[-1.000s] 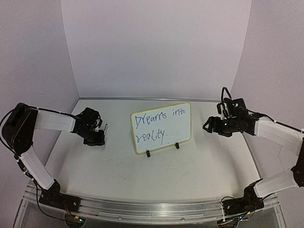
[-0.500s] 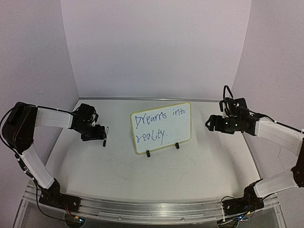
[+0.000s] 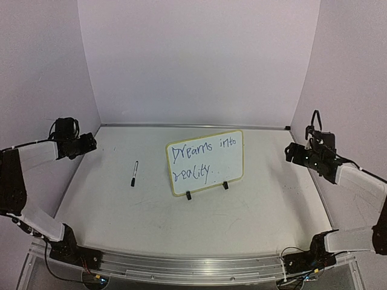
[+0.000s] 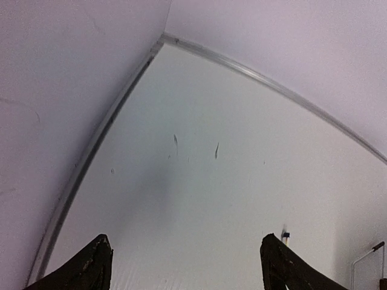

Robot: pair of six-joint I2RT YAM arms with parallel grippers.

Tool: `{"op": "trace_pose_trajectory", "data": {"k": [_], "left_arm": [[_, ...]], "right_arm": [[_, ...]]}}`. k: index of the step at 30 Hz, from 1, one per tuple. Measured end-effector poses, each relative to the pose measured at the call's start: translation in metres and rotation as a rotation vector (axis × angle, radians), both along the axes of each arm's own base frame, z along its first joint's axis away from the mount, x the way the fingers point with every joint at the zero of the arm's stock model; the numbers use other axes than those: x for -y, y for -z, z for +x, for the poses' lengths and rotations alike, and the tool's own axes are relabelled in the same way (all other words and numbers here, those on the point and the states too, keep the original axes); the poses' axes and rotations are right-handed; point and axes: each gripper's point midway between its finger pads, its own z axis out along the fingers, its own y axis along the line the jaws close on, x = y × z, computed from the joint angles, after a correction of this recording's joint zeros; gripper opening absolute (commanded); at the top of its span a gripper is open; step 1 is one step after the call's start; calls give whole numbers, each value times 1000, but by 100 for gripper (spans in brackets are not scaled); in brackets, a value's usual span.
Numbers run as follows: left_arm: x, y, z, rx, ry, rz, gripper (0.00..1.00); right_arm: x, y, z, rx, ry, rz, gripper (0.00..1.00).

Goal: Write a sentence on the whiteboard
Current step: Reset both arms

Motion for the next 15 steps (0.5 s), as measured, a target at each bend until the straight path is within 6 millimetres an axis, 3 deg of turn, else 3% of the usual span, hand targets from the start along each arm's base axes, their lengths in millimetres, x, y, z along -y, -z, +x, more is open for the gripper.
{"op": "trace_pose_trajectory", "data": {"k": [3,6,9,15], "left_arm": [[-7,-36,-9,157,-32,61,90],[-14,-46,-22,241,-59,115,93],[-21,-33,-35,255,-80,168,95],[-31,10,-60,194,-120,221,96]], "right_arm": [[8,-22,-10,143,25,-31,91],[17,-34,-18,249,61,-68,92],[27,-30,-25,300,105,-108,92],[43,12,-40,256,176,-164,92]]}}
